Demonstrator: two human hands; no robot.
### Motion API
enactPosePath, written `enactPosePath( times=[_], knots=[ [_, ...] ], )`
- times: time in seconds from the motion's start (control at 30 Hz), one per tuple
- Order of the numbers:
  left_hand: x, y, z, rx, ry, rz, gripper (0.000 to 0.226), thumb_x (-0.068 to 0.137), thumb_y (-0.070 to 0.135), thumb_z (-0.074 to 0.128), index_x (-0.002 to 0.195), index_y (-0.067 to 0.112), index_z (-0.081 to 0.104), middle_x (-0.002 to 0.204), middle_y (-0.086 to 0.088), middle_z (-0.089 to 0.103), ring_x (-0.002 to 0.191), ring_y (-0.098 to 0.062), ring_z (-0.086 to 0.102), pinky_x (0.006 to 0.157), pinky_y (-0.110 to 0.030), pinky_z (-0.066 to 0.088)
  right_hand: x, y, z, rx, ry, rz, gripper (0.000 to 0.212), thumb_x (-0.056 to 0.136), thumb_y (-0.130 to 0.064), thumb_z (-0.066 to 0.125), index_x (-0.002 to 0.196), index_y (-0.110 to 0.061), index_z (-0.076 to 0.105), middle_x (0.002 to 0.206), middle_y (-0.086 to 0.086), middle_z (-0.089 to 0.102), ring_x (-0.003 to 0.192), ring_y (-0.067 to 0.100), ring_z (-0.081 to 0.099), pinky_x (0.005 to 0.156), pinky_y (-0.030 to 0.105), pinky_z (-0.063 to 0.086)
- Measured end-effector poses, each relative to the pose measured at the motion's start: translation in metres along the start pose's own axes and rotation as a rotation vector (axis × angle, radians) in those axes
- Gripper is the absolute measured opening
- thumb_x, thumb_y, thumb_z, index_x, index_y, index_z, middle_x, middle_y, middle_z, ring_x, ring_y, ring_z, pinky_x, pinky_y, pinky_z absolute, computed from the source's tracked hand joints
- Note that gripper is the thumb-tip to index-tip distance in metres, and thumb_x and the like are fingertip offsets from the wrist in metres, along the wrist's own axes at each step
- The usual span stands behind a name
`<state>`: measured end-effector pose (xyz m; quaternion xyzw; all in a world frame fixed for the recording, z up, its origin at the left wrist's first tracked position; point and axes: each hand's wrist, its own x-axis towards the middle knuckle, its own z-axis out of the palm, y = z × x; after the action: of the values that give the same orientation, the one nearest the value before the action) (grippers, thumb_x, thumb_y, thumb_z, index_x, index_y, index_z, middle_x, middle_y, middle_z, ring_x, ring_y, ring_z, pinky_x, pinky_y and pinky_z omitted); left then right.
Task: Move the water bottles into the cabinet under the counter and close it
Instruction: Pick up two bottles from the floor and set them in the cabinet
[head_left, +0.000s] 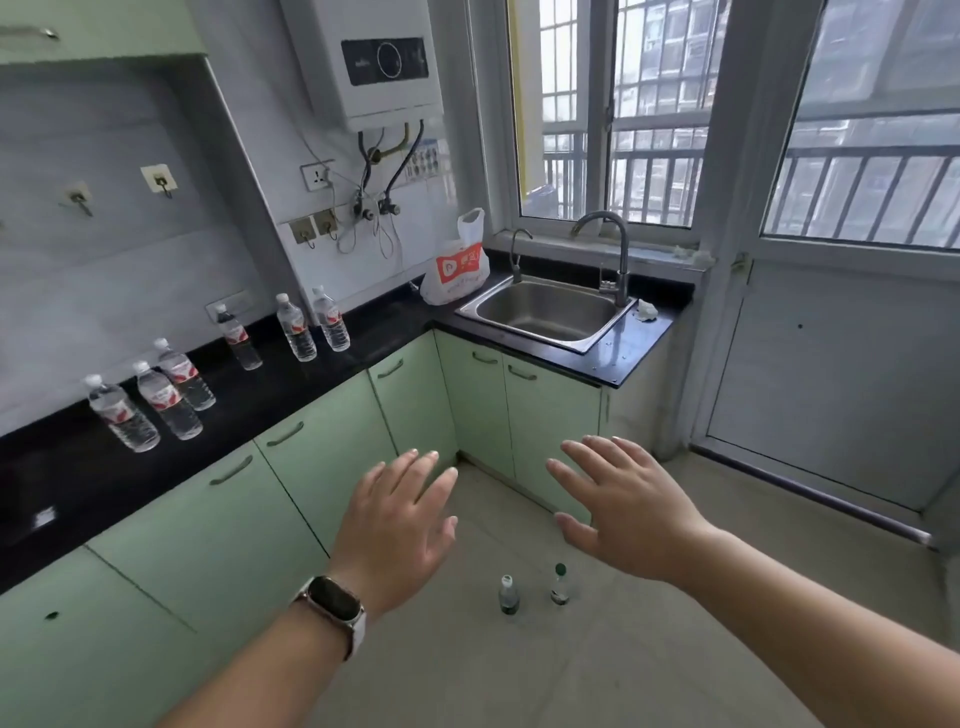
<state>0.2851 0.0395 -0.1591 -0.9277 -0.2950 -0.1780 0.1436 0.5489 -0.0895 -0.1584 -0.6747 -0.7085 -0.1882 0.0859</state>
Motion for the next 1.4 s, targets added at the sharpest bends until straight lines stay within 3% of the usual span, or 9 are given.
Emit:
enactPosePath(
  times=[0.47, 1.13, 1.4],
  knots=[
    [0.064, 0.009, 0.068, -0.047, -0.060, -0.001, 0.049, 0.086, 0.042, 0.051, 0.123, 0.017, 0.069, 0.129, -0.010, 0.065, 0.120, -0.031, 0.059, 0.102, -0.045, 0.034, 0.019, 0.049, 0.073, 0.119, -0.118, 0.018, 0.061, 0.083, -0.057, 0.047, 0.127, -0.019, 0.066, 0.126, 0.008, 0.064, 0.118, 0.030, 0.058, 0.101, 0.041, 0.045],
    [0.122, -0.110, 0.318, -0.361, -0.336, -0.070, 0.048, 0.085, 0.039, 0.048, 0.117, 0.011, 0.070, 0.126, -0.013, 0.067, 0.119, -0.035, 0.062, 0.104, -0.045, 0.030, 0.142, 0.047, 0.271, 0.250, -0.464, 0.233, 0.055, 0.085, -0.050, 0.049, 0.126, -0.015, 0.063, 0.125, 0.008, 0.062, 0.115, 0.031, 0.058, 0.096, 0.041, 0.047],
    [0.129, -0.096, 0.414, -0.403, -0.413, -0.120, 0.050, 0.087, 0.040, 0.047, 0.124, 0.012, 0.068, 0.136, -0.013, 0.062, 0.129, -0.032, 0.053, 0.109, -0.045, 0.029, 0.134, 0.070, 0.369, 0.328, -0.576, 0.225, 0.055, 0.085, -0.049, 0.049, 0.126, -0.015, 0.063, 0.128, 0.010, 0.063, 0.116, 0.033, 0.059, 0.096, 0.042, 0.048]
  ],
)
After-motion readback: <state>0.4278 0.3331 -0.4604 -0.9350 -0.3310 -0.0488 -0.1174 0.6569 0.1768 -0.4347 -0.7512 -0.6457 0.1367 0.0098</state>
